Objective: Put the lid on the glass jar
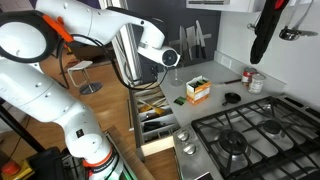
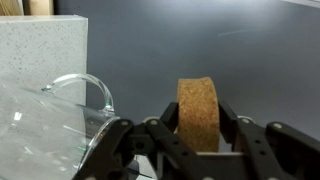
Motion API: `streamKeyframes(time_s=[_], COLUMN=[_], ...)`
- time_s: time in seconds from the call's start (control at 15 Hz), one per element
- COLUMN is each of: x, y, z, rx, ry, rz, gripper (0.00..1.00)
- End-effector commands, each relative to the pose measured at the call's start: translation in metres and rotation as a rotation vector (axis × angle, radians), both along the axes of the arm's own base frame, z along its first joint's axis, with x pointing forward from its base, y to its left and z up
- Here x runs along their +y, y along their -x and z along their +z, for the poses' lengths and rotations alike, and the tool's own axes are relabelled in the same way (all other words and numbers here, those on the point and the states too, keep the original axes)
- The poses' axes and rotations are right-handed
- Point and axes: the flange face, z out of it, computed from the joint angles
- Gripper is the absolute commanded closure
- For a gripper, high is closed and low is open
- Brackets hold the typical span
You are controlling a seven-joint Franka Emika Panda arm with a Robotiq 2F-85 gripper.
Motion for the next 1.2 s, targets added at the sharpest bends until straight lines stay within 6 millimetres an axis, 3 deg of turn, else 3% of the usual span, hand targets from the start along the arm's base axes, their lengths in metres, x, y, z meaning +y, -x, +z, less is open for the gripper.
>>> streamKeyframes(time_s=[0.0, 0.47, 1.13], x=[-0.003, -0.021, -0.009], y=[-0.027, -0.053, -0.074], z=[0.003, 0.003, 0.006], rx=[-0.002, 0.093, 0.159], ry=[0.050, 0.133, 0.216], rz=[0.042, 0.050, 0.076], gripper=[0.82, 0.82, 0.82])
